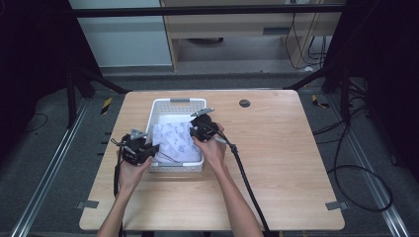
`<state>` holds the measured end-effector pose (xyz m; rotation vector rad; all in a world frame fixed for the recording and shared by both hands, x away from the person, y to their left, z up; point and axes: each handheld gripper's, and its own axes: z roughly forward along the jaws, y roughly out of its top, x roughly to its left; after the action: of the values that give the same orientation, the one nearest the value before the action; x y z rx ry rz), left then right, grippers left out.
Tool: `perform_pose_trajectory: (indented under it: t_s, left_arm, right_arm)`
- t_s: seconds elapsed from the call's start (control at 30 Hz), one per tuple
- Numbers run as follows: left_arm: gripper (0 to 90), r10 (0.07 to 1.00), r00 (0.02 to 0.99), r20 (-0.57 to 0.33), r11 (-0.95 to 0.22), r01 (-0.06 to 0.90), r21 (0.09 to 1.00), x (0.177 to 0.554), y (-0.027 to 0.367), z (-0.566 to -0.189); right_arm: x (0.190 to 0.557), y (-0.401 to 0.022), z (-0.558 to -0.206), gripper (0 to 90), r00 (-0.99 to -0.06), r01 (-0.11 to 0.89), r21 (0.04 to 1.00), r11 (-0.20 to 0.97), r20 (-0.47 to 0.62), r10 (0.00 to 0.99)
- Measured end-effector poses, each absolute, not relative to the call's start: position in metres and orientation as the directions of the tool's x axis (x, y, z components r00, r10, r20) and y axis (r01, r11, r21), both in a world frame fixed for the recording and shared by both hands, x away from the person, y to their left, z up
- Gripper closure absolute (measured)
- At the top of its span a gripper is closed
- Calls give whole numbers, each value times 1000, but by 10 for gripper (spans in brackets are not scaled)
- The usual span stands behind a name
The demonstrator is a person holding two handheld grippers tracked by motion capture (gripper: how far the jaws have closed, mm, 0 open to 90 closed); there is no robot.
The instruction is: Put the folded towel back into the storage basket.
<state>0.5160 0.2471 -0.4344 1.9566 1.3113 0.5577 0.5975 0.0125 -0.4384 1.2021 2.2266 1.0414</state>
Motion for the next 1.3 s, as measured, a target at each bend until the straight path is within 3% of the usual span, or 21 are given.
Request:
perform_pose_trajectory:
  t_s: [0.7, 0.93, 1.3]
  left_arm:
    - [621, 917, 396, -42, -184, 516, 837, 499, 256, -405]
    - [543, 910, 412, -30, -195, 492, 848, 493, 252, -403]
    - [414, 905, 424, -16, -208, 475, 855, 487, 251, -407]
  right_arm:
    - [575, -28, -393, 468, -542, 455, 849, 269, 24, 840]
    - [556, -62, -383, 290, -543, 423, 872, 245, 28, 839]
    - [532, -111, -395, 168, -535, 439, 869, 227, 51, 843]
